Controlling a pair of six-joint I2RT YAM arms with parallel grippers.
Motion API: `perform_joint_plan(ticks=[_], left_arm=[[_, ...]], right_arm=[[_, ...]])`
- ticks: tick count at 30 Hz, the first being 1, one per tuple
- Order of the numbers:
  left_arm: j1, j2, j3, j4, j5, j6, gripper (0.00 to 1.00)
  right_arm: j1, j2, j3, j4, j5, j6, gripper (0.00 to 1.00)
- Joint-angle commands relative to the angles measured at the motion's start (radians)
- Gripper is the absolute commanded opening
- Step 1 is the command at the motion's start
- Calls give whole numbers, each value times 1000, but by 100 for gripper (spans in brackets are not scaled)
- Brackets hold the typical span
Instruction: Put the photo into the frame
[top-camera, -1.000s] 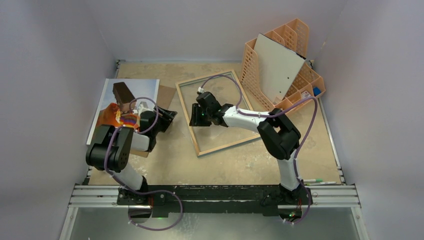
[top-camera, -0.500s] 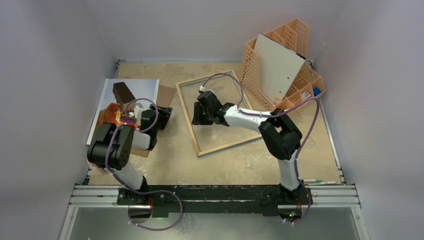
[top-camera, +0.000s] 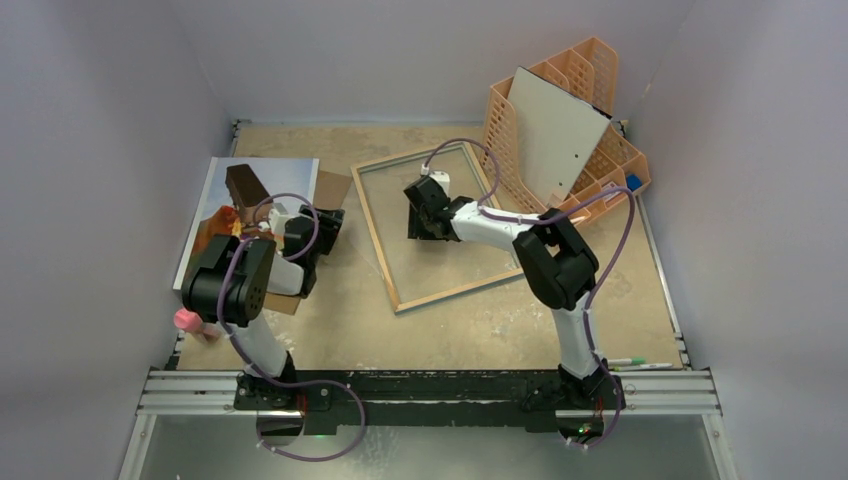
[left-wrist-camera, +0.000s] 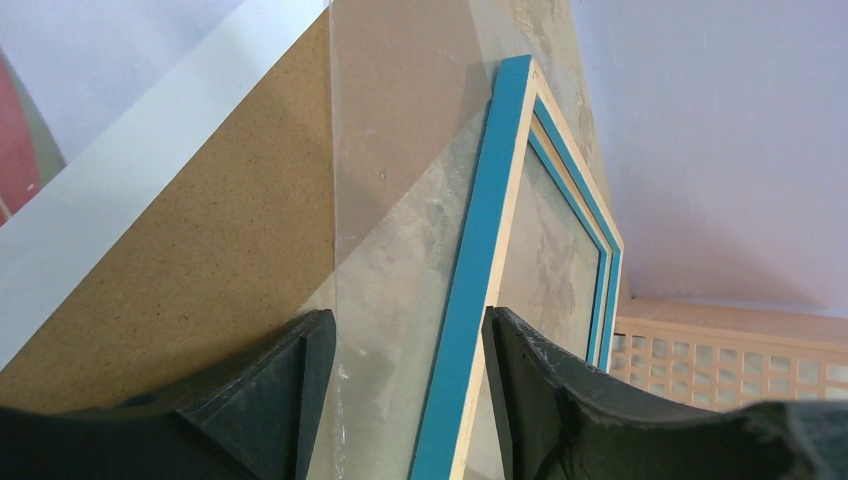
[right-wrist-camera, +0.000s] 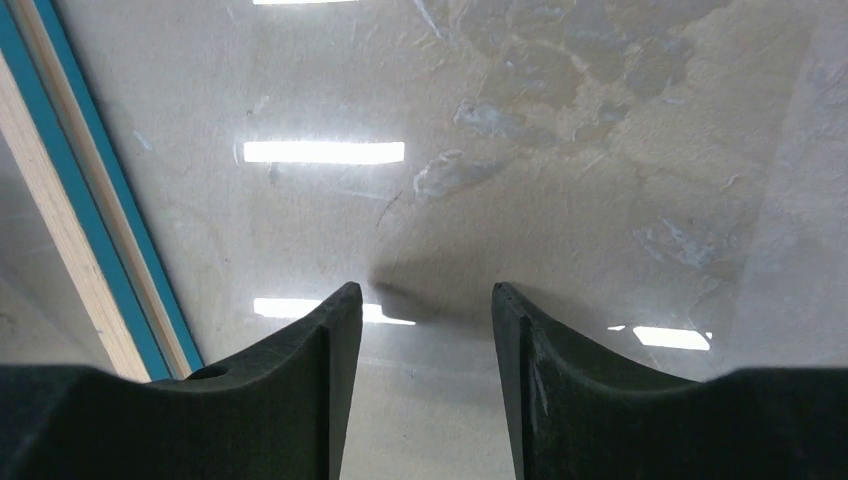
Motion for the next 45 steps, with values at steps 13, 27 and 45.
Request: perform_joint_plan(ticks=[13,27,45], left_arm=[[1,124,6,72,165,48,59],[5,96,35,79,179,93,0],[53,-206,669,-1290,-22,707,0]], right_arm=[[-12,250,-103,-119,-268,-173,54],[-14,227,-120,-96,-271,-175,52],[-129,-165,-10,-173,-169,-126,64]])
